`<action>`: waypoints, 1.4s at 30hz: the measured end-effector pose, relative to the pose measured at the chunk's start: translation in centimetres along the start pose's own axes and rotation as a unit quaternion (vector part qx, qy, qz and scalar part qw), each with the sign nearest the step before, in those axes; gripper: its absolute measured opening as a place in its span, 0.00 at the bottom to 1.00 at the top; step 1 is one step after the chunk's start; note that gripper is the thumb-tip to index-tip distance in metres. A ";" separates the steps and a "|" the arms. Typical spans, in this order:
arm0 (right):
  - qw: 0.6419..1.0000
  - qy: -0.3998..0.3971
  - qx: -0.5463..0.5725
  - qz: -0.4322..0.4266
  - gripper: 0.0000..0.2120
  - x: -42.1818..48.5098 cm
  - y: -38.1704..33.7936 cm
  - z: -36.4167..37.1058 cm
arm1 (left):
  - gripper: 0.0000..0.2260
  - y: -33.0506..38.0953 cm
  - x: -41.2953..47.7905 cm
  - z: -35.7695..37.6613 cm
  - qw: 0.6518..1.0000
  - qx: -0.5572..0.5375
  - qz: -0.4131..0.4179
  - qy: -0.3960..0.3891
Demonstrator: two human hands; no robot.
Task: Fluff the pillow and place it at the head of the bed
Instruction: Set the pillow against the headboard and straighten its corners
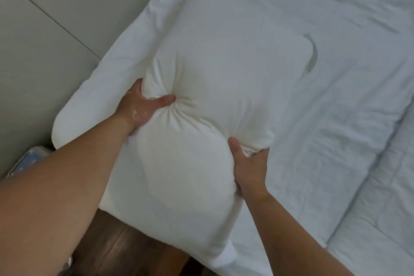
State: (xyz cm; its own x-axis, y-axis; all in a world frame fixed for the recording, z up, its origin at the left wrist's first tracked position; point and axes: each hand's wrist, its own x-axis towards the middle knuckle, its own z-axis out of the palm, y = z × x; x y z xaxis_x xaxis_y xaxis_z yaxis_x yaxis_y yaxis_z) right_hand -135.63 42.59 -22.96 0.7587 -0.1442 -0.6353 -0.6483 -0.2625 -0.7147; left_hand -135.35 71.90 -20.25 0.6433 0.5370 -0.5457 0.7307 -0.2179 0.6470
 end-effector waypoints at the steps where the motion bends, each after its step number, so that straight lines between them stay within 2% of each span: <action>1: 0.999 0.009 -0.031 -0.001 0.36 0.0 -0.4 -0.4 | 0.47 -0.1 -0.1 0.1 1.000 0.002 0.000 0.001; 4: 0.985 0.057 -0.157 -0.048 0.49 -0.9 -2.9 -2.2 | 0.47 -0.3 -1.1 -0.5 0.999 0.018 -0.029 -0.017; 6: 0.960 0.067 -0.226 -0.149 0.51 -1.6 -5.6 -3.1 | 0.44 -0.5 -2.0 -1.5 0.998 0.016 -0.047 -0.030; 8: 0.917 0.040 -0.294 -0.266 0.45 -1.4 -8.8 -3.2 | 0.43 -1.1 -2.9 -2.4 0.997 0.009 -0.061 -0.051; 11: 0.846 -0.066 -0.360 -0.387 0.33 0.8 -14.3 -0.9 | 0.53 -2.2 -4.3 -3.7 0.993 0.001 -0.080 -0.085; 13: 0.786 -0.135 -0.401 -0.451 0.25 3.1 -17.8 2.1 | 0.58 -3.2 -4.4 -4.4 0.991 -0.003 -0.092 -0.099; 16: 0.681 -0.207 -0.482 -0.510 0.22 6.9 -22.6 7.6 | 0.57 -4.8 -4.2 -5.0 0.988 -0.017 -0.095 -0.121; 18: 0.622 -0.248 -0.544 -0.505 0.25 8.9 -25.6 11.3 | 0.56 -5.8 -4.2 -5.3 0.986 -0.029 -0.097 -0.131; 22: 0.560 -0.337 -0.651 -0.385 0.41 10.2 -30.3 18.1 | 0.56 -8.6 -4.4 -5.8 0.980 -0.063 -0.121 -0.146; 24: 0.491 -0.365 -0.713 -0.342 0.48 10.6 -31.4 21.3 | 0.57 -10.4 -4.4 -5.7 0.978 -0.071 -0.127 -0.152; 27: 0.392 -0.357 -0.791 -0.308 0.53 10.7 -32.2 25.3 | 0.51 -12.3 -4.6 -5.3 0.972 -0.091 -0.134 -0.172; 30: 0.326 -0.326 -0.838 -0.293 0.57 11.6 -31.7 27.6 | 0.39 -12.4 -4.8 -5.8 0.961 -0.100 -0.138 -0.220; 33: 0.291 -0.300 -0.866 -0.274 0.63 12.3 -29.9 28.0 | 0.39 -12.8 -5.0 -6.4 0.958 -0.048 -0.135 -0.248; 36: 0.291 -0.290 -0.861 -0.299 0.59 11.6 -28.6 27.0 | 0.36 -12.8 -5.6 -6.4 0.963 0.006 -0.135 -0.235; 38: 0.309 -0.275 -0.852 -0.321 0.55 10.6 -28.9 26.0 | 0.28 -12.1 -6.3 -6.4 0.964 0.027 -0.133 -0.228; 40: 0.319 -0.268 -0.844 -0.339 0.49 9.6 -29.9 24.9 | 0.11 -10.9 -7.3 -6.3 0.965 0.055 -0.118 -0.228; 41: 0.321 -0.267 -0.840 -0.346 0.45 9.2 -30.6 24.3 | 0.07 -10.2 -7.7 -6.4 0.967 0.071 -0.103 -0.224; 42: 0.326 -0.266 -0.837 -0.351 0.41 8.9 -31.4 23.7 | 0.08 -9.6 -8.1 -6.5 0.969 0.087 -0.090 -0.214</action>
State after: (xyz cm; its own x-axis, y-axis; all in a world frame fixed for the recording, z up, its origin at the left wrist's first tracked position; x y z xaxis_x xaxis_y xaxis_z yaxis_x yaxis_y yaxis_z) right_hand -110.05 72.17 -13.13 0.2764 0.5810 -0.7655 0.9528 -0.2700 0.1391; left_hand -149.10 74.94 -18.53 0.5099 0.2000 -0.8367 0.8438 -0.3053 0.4413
